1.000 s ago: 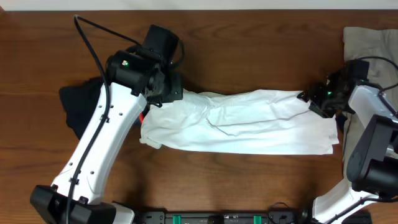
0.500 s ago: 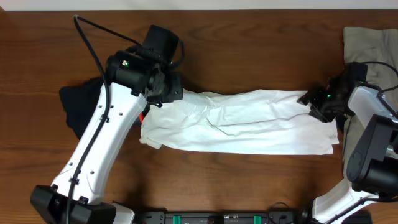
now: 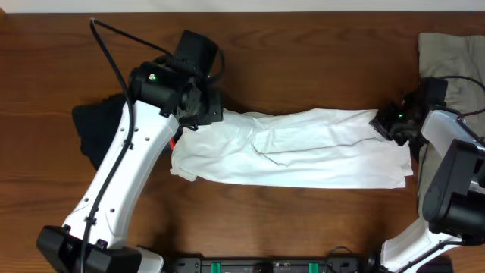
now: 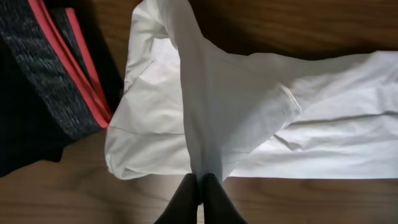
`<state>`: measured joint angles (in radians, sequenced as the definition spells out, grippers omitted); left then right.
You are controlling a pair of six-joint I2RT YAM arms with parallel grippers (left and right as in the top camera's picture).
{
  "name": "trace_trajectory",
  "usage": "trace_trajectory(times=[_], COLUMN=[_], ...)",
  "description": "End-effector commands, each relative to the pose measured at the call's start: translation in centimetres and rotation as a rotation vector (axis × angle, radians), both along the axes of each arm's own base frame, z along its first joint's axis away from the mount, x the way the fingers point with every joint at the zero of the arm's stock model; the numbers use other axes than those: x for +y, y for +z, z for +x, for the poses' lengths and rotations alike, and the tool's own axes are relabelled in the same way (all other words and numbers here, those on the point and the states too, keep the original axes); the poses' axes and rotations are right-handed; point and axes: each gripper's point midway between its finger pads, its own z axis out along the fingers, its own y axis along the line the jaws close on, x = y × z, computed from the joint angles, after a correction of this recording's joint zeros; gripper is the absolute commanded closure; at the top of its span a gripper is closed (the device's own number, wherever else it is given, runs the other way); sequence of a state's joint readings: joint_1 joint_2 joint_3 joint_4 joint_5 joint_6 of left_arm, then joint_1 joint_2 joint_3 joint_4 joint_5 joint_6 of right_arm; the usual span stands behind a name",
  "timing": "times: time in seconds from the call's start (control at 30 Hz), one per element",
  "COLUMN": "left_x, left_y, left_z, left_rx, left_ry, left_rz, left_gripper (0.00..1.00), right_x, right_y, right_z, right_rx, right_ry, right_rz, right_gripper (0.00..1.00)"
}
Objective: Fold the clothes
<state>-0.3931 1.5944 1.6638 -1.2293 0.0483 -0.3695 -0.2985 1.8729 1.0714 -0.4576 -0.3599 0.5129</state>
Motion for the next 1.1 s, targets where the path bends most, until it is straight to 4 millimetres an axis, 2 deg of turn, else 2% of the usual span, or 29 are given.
trace_trajectory(times=[0.0, 0.13, 0.27, 0.37, 0.47, 0.63, 0.77, 0.83, 0.93, 1.07], left_x=[0.4, 0.4, 0.5, 0.9, 1.3, 2.2, 2.7, 2.9, 3.5, 4.1], left_y=[-0.4, -0.4, -0.5, -0.8, -1.1, -1.4, -1.6, -1.6, -1.6, -1.6], left_z=[0.1, 0.1, -0.2, -1.0, -2.2, -4.2, -5.6, -6.0, -6.5, -6.9], left_rx=[0.006, 0.005, 0.016, 0.050, 0.099, 0.183, 0.238, 0.257, 0.275, 0.290], left_ry=[0.005, -0.015, -0.018, -0.019, -0.019, -0.020, -0.021, -0.029, -0.025, -0.022], left_rz=[0.020, 0.027, 0.032, 0.046, 0.065, 0.099, 0.121, 0.131, 0.158, 0.191], left_gripper=[0.94, 0.94, 0.94, 0.94, 0.94, 0.94, 0.94, 0.94, 0.94, 0.92], right_x=[0.1, -0.3, -0.7, -1.2, -2.4, -3.9, -5.1, -4.9, -4.6, -4.4], right_y=[1.4, 3.7, 6.1, 7.8, 8.7, 9.3, 9.0, 8.7, 8.5, 8.4], right_z=[0.6, 1.4, 1.2, 0.3, -1.6, -5.6, -8.7, -9.8, -10.8, -11.1], right_rx=[-0.043, -0.113, -0.169, -0.185, -0.135, 0.001, 0.129, 0.180, 0.219, 0.233], right_ry=[-0.008, -0.008, 0.017, 0.041, 0.022, -0.013, -0.041, -0.036, -0.016, -0.009], right_rz=[0.050, 0.113, 0.104, 0.037, -0.064, -0.195, -0.283, -0.279, -0.275, -0.270], right_gripper=[0.93, 0.98, 0.99, 0.99, 0.99, 0.99, 0.99, 0.99, 0.97, 0.85])
